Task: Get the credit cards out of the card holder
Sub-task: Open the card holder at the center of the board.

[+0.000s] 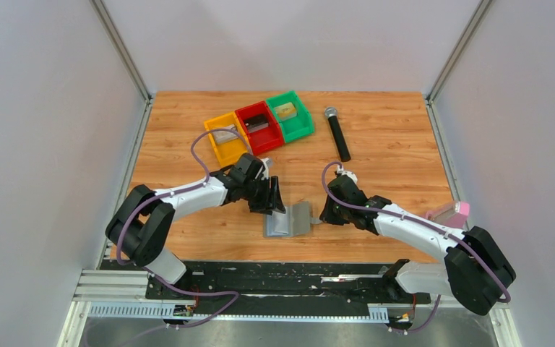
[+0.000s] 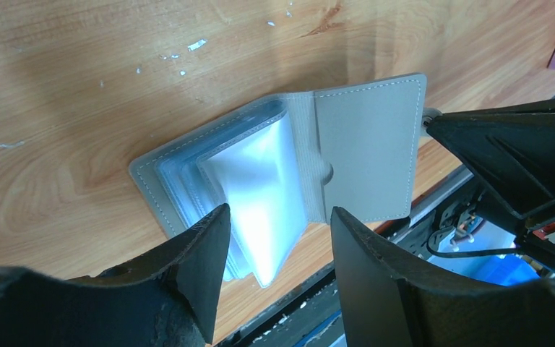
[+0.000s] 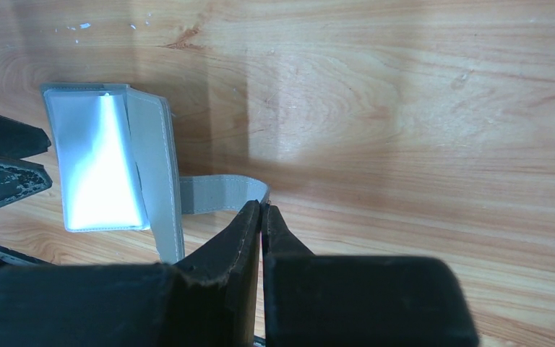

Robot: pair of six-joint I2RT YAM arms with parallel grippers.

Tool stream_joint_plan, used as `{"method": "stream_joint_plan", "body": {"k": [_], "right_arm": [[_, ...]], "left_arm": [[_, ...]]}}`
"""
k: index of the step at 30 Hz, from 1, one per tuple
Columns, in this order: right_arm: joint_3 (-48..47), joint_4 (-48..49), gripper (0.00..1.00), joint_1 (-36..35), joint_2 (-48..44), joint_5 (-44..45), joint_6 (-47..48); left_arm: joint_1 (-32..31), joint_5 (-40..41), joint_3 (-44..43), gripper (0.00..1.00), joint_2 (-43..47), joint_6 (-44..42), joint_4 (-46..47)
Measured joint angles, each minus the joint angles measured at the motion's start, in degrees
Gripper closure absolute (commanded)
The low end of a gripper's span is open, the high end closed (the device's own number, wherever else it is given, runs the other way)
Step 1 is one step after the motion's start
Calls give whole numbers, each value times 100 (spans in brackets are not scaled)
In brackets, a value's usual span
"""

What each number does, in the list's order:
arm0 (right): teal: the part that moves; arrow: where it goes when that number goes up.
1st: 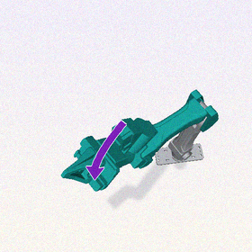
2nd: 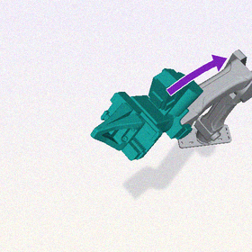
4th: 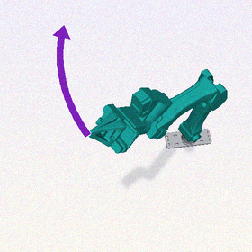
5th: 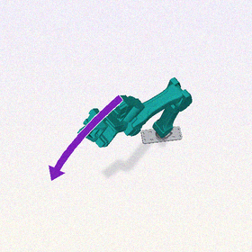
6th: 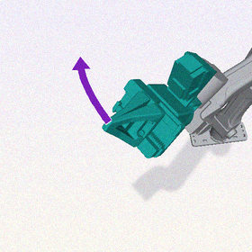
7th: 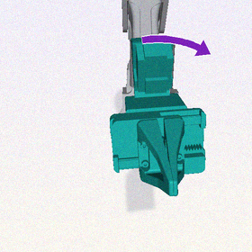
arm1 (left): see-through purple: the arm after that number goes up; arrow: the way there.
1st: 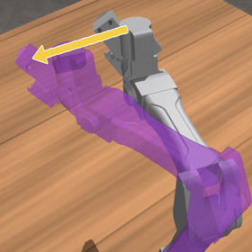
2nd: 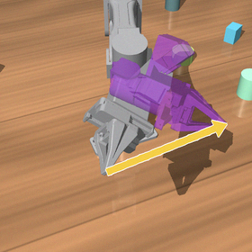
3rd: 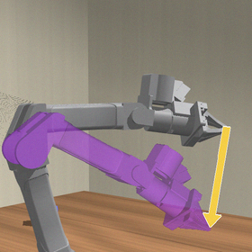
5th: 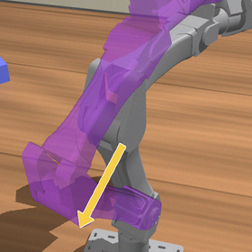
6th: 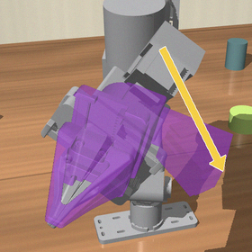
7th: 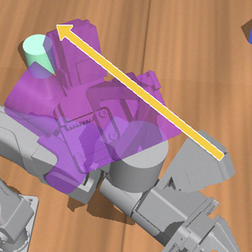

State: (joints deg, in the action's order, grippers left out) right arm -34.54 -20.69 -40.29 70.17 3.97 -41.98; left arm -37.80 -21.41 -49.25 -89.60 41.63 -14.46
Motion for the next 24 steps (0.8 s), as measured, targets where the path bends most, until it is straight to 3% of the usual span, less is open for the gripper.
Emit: {"method": "stream_joint_plan", "body": {"k": [24], "right_arm": [[0, 0, 97, 11, 0, -4, 4]], "left_arm": [[-256, 459, 13, 38, 0, 7, -289]]}}
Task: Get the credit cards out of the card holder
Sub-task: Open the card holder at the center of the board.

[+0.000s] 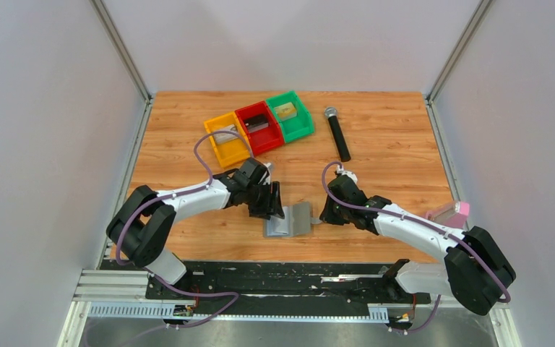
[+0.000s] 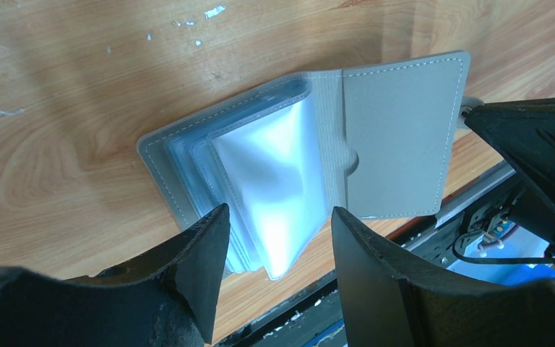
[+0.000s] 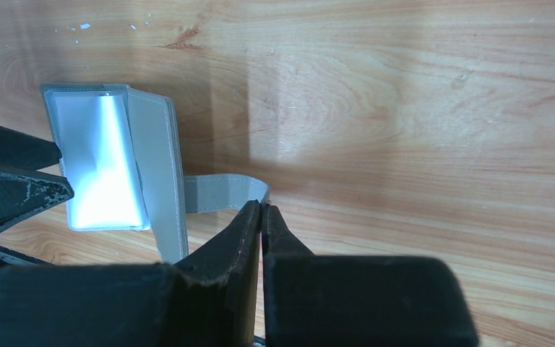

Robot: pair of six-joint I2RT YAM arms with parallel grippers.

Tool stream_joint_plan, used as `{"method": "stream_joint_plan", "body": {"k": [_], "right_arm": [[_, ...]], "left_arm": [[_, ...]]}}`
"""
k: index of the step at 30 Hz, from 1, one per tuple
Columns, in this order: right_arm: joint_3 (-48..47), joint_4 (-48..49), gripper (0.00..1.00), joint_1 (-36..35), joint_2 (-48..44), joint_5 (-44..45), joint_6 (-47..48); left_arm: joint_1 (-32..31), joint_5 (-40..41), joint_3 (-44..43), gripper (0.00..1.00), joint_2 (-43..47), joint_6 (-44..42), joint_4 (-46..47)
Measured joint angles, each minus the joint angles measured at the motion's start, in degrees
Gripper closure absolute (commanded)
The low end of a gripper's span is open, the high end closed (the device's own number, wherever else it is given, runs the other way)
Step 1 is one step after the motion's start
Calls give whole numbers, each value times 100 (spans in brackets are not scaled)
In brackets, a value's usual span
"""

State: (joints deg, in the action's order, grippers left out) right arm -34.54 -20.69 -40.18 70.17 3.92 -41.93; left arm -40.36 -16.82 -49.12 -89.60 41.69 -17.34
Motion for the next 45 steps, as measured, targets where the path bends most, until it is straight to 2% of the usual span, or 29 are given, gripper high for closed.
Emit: {"method": "stream_joint_plan", "body": {"k": [10, 23, 27, 30, 35, 45], "right_arm": [[0, 0, 95, 0, 0, -2, 2], [-26, -81, 69, 2, -101, -63, 4], [-162, -361, 64, 4, -317, -101, 7], [-321, -566, 64, 7, -525, -122, 24], [-540, -741, 73, 15, -933, -352, 107], [-435, -275, 76, 15, -1379, -1360, 275]], "left_arm": [[-105, -136, 103, 38, 0, 107, 219], [-184, -680, 341, 38, 15, 409, 1093], [-225, -822, 341, 38, 15, 450, 1364], [-247, -863, 339, 38, 15, 450, 1438], [-289, -929, 282, 38, -61, 466, 1639], [-317, -1034, -293, 39, -855, 452, 1871]]}}
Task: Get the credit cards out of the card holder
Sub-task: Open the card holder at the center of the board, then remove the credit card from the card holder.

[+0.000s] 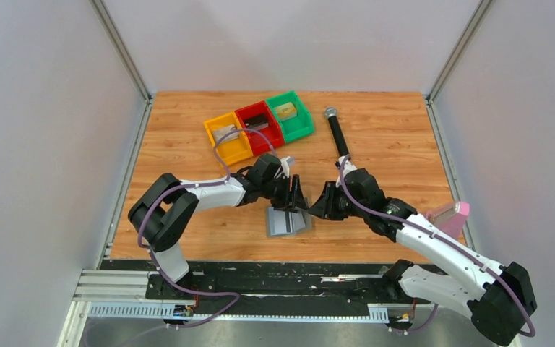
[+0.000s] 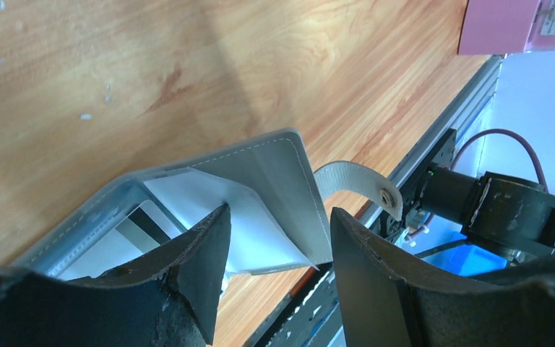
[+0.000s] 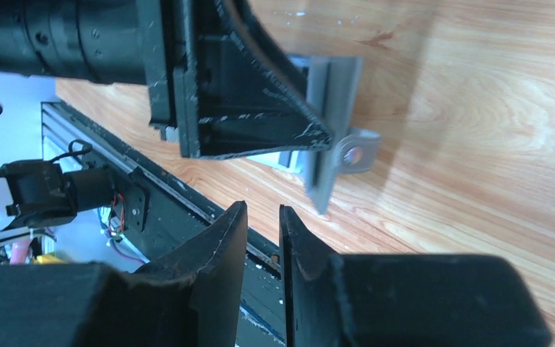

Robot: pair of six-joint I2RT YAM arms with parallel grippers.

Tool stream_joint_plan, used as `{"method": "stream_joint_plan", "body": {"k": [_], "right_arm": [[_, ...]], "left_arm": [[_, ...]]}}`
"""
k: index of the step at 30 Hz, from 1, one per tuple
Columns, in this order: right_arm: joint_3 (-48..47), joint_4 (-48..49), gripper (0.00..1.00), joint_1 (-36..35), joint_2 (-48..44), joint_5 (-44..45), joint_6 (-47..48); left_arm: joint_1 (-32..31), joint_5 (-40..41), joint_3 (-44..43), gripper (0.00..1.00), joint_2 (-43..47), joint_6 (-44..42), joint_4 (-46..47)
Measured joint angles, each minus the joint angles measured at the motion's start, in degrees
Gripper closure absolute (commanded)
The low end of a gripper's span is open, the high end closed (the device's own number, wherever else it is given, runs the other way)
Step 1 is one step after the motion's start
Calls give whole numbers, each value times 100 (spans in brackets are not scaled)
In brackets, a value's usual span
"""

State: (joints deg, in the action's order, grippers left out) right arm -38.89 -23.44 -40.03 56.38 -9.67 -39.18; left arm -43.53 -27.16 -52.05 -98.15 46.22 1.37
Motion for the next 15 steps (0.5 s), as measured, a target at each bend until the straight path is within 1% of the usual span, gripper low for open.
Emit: {"method": "stream_joint_plan", "body": {"k": [5, 9, 15], "right_arm": [[240, 358, 76, -46, -39, -275, -48], [380, 728, 77, -195, 44, -348, -151], [605, 1351, 77, -267, 579, -293, -284]], "left_arm": [[0, -63, -275, 39, -323, -7, 116], [0, -85, -319, 39, -487, -9, 140], [0, -85, -352, 39, -518, -24, 92]]}}
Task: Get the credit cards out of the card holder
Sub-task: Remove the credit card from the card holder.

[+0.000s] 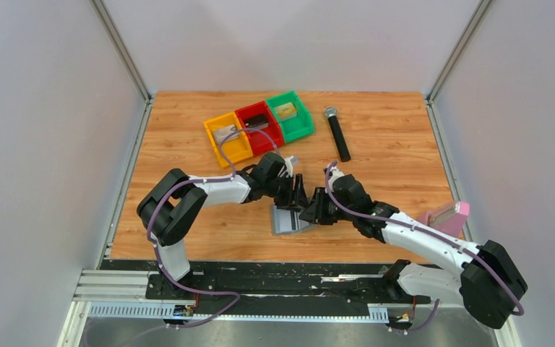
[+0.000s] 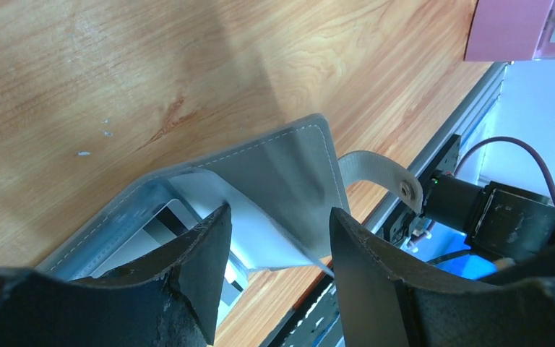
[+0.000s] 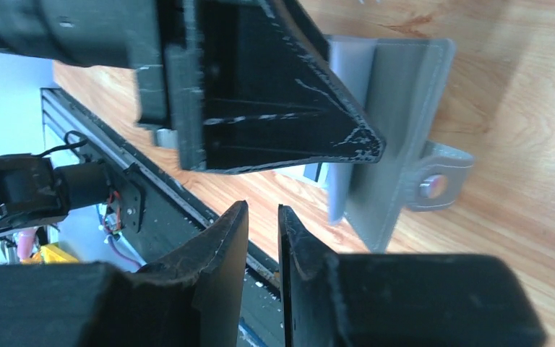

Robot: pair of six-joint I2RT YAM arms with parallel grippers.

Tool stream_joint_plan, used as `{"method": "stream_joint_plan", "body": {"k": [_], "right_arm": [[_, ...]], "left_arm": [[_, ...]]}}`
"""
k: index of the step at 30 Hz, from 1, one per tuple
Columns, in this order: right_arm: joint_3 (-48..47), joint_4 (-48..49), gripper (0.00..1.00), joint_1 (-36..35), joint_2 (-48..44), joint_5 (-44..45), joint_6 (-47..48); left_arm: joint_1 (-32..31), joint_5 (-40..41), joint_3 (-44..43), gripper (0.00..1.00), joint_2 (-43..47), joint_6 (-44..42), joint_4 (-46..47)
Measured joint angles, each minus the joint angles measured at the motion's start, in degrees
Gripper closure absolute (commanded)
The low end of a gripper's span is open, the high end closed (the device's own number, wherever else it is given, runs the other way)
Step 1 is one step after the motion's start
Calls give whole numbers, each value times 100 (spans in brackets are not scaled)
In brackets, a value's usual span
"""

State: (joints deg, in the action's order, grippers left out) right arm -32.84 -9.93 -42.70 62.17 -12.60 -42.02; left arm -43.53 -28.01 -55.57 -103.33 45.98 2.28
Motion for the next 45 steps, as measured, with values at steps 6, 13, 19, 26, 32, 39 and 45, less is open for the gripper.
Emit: {"method": "stream_joint_plan", "body": {"k": [6, 13, 19, 26, 32, 39, 45], "right_arm": [[210, 380, 78, 0, 409, 181, -103], [295, 474, 78, 0, 645, 616, -208], [295, 485, 78, 0, 796, 868, -225], [286, 505, 78, 9, 1054, 697, -160], [118, 527, 78, 68, 1305, 374, -125], [-160, 662, 78, 308, 1746, -52, -96], [-262, 791, 78, 592, 2146, -463, -70]], "left_arm": [[0, 33, -195, 39, 0, -33, -136], [0, 208, -330, 39, 4, -118, -435], [7, 549, -385, 39, 157, -278, -968], [131, 1021, -389, 43, 754, -455, -1655], [192, 1185, -310, 54, 1121, -520, -1810], [195, 1161, 136, 66, 1134, -542, -1788], [195, 1158, 293, 71, 1058, -542, -1681]]}}
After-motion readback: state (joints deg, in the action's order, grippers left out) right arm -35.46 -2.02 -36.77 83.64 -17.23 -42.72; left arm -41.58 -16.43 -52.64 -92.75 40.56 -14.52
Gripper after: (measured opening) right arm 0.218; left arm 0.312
